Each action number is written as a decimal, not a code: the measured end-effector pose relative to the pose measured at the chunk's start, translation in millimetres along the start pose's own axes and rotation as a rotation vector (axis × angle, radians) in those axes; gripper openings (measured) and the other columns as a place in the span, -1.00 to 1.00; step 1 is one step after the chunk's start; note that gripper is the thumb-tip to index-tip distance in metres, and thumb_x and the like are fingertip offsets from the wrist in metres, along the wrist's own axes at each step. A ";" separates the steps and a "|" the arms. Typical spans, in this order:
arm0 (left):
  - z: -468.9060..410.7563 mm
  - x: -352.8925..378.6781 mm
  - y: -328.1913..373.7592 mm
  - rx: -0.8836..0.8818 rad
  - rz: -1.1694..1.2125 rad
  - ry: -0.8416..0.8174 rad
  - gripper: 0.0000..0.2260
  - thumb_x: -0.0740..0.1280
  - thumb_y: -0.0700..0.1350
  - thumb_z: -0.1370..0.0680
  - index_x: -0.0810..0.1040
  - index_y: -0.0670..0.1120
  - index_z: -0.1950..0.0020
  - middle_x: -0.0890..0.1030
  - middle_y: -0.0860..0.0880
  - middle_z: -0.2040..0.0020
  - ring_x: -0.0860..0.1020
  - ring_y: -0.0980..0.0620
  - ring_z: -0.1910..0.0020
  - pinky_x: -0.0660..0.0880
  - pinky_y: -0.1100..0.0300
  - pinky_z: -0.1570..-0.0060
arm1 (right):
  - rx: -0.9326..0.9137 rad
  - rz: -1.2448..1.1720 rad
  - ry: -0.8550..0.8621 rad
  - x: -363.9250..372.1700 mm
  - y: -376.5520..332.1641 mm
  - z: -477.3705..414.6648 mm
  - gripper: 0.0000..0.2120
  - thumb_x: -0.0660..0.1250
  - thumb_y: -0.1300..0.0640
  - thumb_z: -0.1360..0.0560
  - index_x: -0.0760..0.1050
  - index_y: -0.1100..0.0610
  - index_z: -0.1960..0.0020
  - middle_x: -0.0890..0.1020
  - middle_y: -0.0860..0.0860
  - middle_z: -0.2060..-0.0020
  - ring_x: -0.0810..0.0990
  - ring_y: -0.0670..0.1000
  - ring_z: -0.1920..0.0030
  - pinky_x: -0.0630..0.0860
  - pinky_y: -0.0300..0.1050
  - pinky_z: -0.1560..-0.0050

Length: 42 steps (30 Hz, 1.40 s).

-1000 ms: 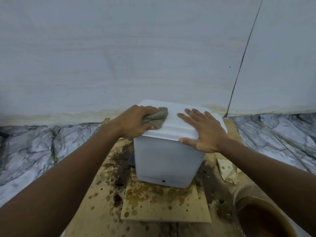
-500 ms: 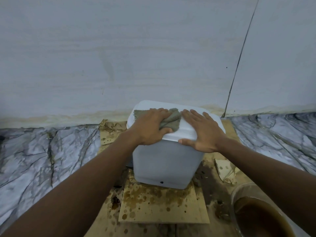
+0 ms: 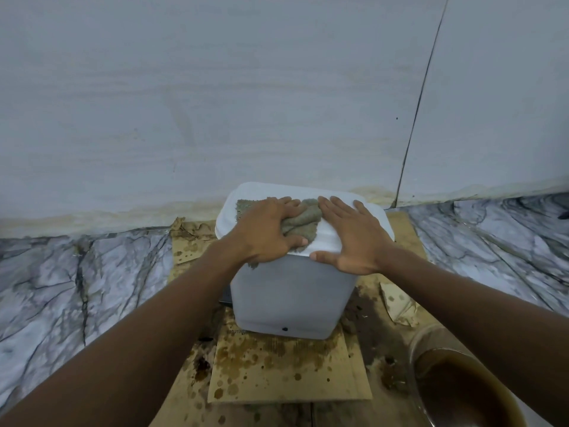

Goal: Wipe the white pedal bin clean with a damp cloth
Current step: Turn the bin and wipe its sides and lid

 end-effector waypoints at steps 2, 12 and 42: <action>-4.0 -0.9 8.6 0.048 -0.060 0.065 -0.42 0.45 0.15 -0.50 0.45 0.00 -0.47 0.51 -0.01 -0.42 0.39 -0.07 -0.44 0.29 0.04 -0.39 | 0.000 -0.010 0.009 0.8 1.2 -0.2 0.00 0.17 -0.47 -0.45 -0.13 0.05 -0.63 -0.04 -0.05 -0.62 -0.11 -0.03 -0.61 -0.17 0.09 -0.59; 4.4 -19.8 0.1 0.172 0.019 0.261 -0.57 0.31 -0.11 -0.61 0.41 -0.04 -0.50 0.61 -0.08 -0.29 0.55 -0.08 -0.24 0.44 0.09 -0.25 | 0.005 -0.018 0.023 -3.2 6.4 -5.2 -0.01 0.18 -0.47 -0.45 -0.09 0.07 -0.63 -0.01 -0.03 -0.62 -0.06 -0.02 -0.61 -0.15 0.06 -0.58; -1.2 -24.3 -35.1 -0.057 -0.030 0.286 -0.68 0.23 0.11 -0.63 0.47 0.05 -0.36 0.65 -0.01 -0.11 0.57 -0.09 -0.08 0.45 0.04 -0.04 | 0.009 -0.028 -0.046 -2.1 2.2 -1.1 0.00 0.19 -0.48 -0.44 -0.16 0.01 -0.63 -0.08 -0.08 -0.62 -0.14 -0.07 -0.61 -0.21 0.05 -0.59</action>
Point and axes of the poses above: each hand's wrist, its own z-axis away from the middle knuckle, its own x-axis out of the palm, y = z × x, the point moved 8 cm from there along -z, towards the middle knuckle
